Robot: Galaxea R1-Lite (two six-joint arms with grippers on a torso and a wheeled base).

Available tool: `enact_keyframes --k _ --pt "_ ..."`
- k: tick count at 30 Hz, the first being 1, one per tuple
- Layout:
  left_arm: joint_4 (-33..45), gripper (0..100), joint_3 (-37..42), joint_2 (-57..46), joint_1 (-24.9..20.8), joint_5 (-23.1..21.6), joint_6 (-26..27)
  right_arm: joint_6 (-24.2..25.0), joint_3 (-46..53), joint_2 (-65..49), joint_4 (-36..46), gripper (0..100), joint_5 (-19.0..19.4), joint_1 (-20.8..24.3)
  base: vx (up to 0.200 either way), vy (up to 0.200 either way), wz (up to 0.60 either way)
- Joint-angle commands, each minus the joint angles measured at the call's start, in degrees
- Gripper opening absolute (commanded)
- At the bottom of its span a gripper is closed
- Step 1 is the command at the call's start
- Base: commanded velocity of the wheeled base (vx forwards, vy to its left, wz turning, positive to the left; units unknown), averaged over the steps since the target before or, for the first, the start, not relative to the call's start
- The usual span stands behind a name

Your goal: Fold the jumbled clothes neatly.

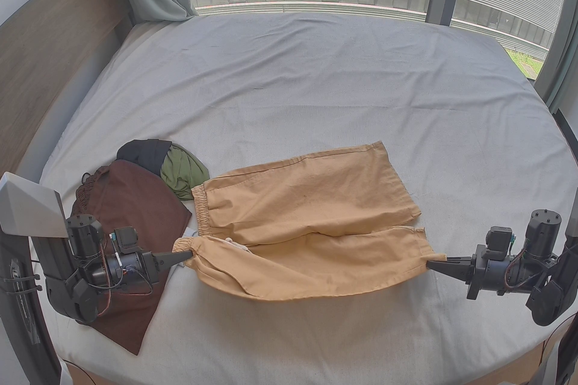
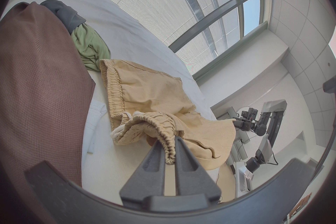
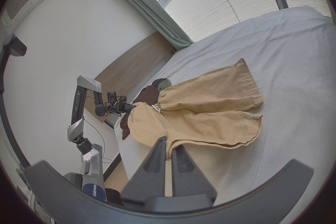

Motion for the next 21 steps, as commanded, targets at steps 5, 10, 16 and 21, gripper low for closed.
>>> enact_keyframes --k 5,10,16,21 --pt "-0.01 0 -1.08 -0.06 0.30 0.44 -0.40 0.02 0.37 -1.78 -0.08 0 0.02 0.17 0.000 0.000 0.00" --pt "-0.01 0 -1.87 -0.06 0.47 0.53 -0.58 0.63 -0.07 -3.10 -0.08 0 0.02 0.25 0.000 0.000 0.00" --pt "-0.10 0 -2.49 -0.06 0.56 0.88 -1.89 3.36 -1.39 -5.21 -0.17 0 0.02 0.25 0.000 0.000 0.00" --pt "-0.01 0 -3.72 -0.06 0.56 2.81 -2.60 5.64 -4.20 -5.56 -0.35 0 -0.16 0.25 0.000 0.000 0.00"
